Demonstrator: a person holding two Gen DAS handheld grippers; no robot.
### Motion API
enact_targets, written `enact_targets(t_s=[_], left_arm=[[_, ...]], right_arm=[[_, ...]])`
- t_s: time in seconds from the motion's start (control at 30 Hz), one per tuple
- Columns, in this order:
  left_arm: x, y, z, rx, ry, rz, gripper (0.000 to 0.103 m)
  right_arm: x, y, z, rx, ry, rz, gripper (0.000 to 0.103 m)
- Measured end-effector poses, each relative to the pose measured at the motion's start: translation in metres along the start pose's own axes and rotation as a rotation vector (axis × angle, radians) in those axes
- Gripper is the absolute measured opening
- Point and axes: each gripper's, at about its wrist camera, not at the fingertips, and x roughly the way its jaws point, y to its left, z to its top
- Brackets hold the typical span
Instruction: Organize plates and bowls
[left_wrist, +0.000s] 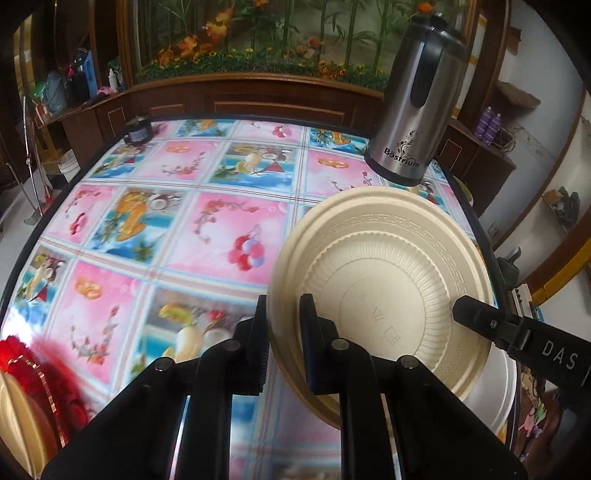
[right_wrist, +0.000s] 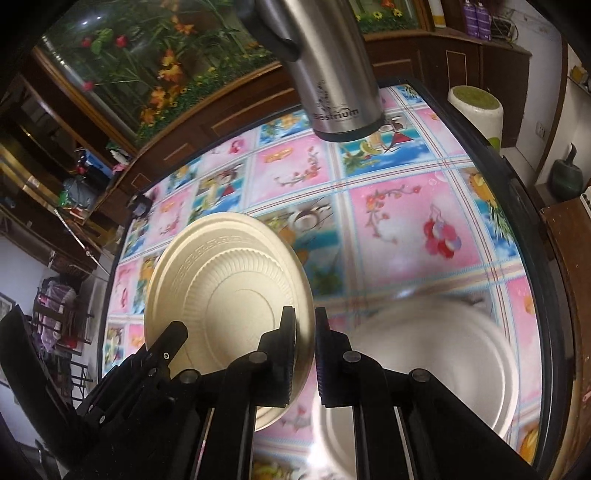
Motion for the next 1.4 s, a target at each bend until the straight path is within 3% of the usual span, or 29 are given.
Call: enact_targets(t_s=[0.4,0.7,1.1,1.4], left_arm=[[-0.053,0.051,-0.049,-0.012,-0.054,-0.013,0.013],[-0.072,0.094,-0.08,-0.043,-0.052,-0.014,0.013],[-0.085,0.129,-0.101,-0.071,-0.068,0.0,0.013],[-0.091,0.134,-0.113,-0.053,-0.078,-0.003,0.013]], right_arm=[[-0.04,0.044,-0.075,-0.073,-0.04,0.025,0.01],[-0.047,0.074,-0.123,-0.109,-0.039,0.058,0.01],[-0.044,0.109,-0.159,-0.154,-0.037,0.079,0.01],[-0.048,0.111,-0.175,-0.157,-0.048,0.078,0.01]])
